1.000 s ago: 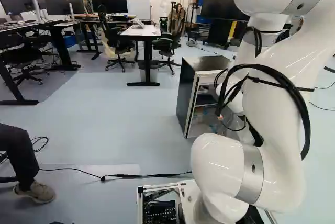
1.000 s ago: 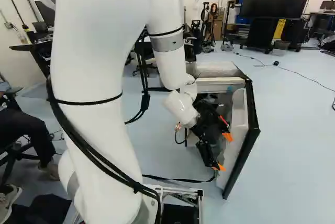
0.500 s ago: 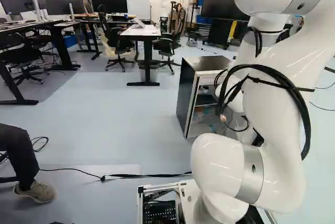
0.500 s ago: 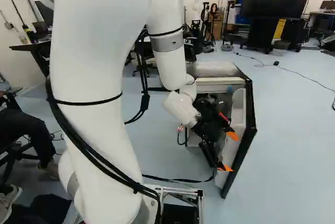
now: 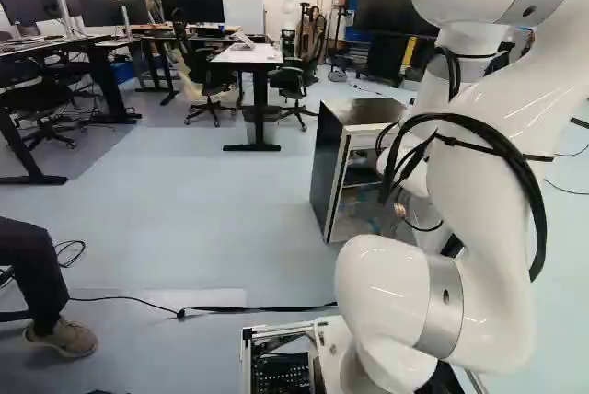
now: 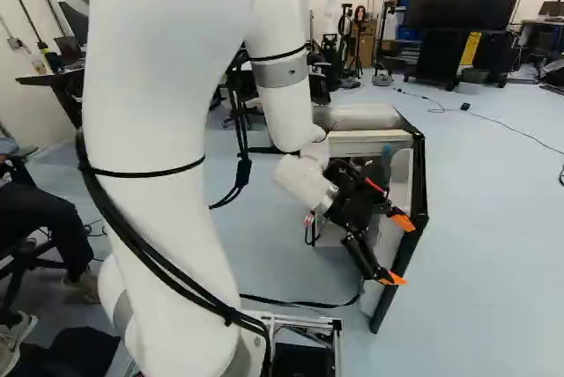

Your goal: Open the fridge door

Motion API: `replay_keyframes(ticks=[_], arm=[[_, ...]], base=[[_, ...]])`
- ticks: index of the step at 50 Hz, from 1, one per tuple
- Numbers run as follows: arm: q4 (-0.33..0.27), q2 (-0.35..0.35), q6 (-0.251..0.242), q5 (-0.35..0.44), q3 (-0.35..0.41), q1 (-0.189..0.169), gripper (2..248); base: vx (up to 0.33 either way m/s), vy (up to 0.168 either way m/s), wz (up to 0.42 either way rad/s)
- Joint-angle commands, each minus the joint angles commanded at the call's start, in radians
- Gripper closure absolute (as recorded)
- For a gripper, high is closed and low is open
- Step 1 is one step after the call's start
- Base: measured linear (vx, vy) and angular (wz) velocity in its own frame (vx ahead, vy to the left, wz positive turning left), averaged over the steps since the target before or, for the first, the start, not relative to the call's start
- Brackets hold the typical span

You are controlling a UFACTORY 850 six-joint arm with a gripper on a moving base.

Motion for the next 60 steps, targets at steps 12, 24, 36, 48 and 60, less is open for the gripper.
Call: replay_keyframes(ticks=[12, 24, 36, 48, 60], arm=[[-0.009, 0.034, 0.0, 0.046, 0.049, 0.023, 3], [-0.01, 0.091, 0.0, 0.05, 0.129, 0.057, 3], [-0.03, 0.138, 0.0, 0.073, 0.192, 0.13, 3], [-0.063, 0.162, 0.0, 0.106, 0.223, 0.212, 3], [-0.085, 0.138, 0.0, 0.127, 0.193, 0.248, 3]], base=[[0.0, 0.0, 0.0], [0.0, 0.0, 0.0], [0.0, 0.0, 0.0], [0.0, 0.0, 0.0], [0.0, 0.0, 0.0]])
